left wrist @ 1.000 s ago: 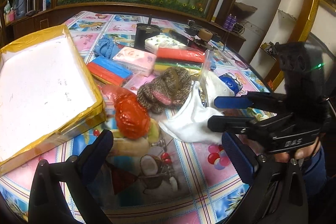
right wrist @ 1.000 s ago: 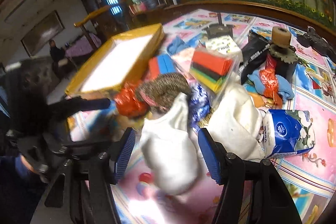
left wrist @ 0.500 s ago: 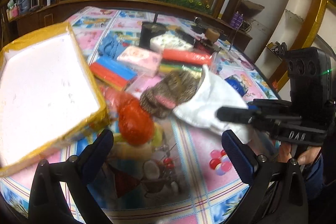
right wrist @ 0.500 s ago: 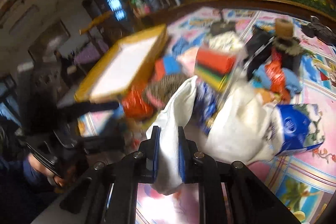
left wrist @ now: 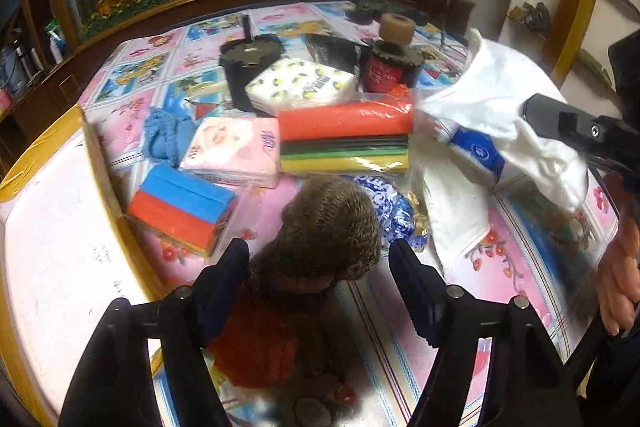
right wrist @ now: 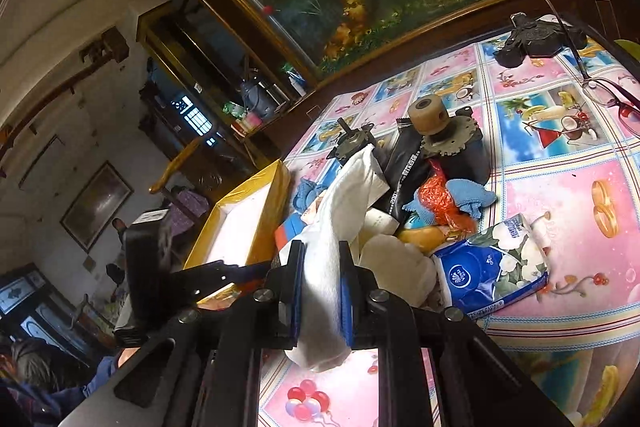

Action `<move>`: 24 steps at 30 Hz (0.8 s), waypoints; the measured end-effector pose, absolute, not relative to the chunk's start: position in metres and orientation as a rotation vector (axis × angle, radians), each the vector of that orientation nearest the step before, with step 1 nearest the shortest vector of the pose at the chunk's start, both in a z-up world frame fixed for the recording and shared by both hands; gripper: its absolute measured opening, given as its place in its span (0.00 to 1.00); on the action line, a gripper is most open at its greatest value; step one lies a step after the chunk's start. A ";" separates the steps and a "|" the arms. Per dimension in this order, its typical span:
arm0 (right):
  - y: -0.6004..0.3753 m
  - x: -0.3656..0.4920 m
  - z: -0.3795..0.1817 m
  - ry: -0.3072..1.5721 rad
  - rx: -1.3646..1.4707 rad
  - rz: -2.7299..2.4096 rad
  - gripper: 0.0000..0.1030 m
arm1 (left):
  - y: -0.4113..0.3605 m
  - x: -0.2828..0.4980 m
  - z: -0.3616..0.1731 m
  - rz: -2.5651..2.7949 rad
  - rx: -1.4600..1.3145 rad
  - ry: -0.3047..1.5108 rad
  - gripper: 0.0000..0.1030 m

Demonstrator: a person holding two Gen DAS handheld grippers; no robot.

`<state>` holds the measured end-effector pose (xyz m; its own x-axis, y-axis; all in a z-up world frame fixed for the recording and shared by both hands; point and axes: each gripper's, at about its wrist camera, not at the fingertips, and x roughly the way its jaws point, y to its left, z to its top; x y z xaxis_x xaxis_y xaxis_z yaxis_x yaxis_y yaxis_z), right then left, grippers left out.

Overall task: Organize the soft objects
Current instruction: 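Carry the hat into the yellow-rimmed tray and open the left tool while the right tool releases the cloth there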

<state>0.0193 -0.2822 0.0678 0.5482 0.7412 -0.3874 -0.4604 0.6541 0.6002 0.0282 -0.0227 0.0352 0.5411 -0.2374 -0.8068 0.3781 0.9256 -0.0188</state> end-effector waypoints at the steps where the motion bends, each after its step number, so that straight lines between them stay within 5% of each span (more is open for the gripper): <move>1: -0.282 0.019 0.068 0.671 0.461 0.745 0.16 | -0.023 0.030 0.034 -0.356 0.166 0.927 0.70; 7: -0.278 0.018 0.067 0.677 0.449 0.756 0.16 | -0.017 0.028 0.029 -0.310 0.070 0.906 0.59; 24: -0.271 0.015 0.066 0.683 0.407 0.754 0.16 | -0.006 -0.008 0.056 -0.239 0.021 0.765 0.58</move>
<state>0.0153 -0.2706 0.0663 0.5327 0.7373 -0.4155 -0.4861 0.6684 0.5630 -0.0078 -0.0064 0.0557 0.6959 -0.2065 -0.6879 0.2219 0.9727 -0.0675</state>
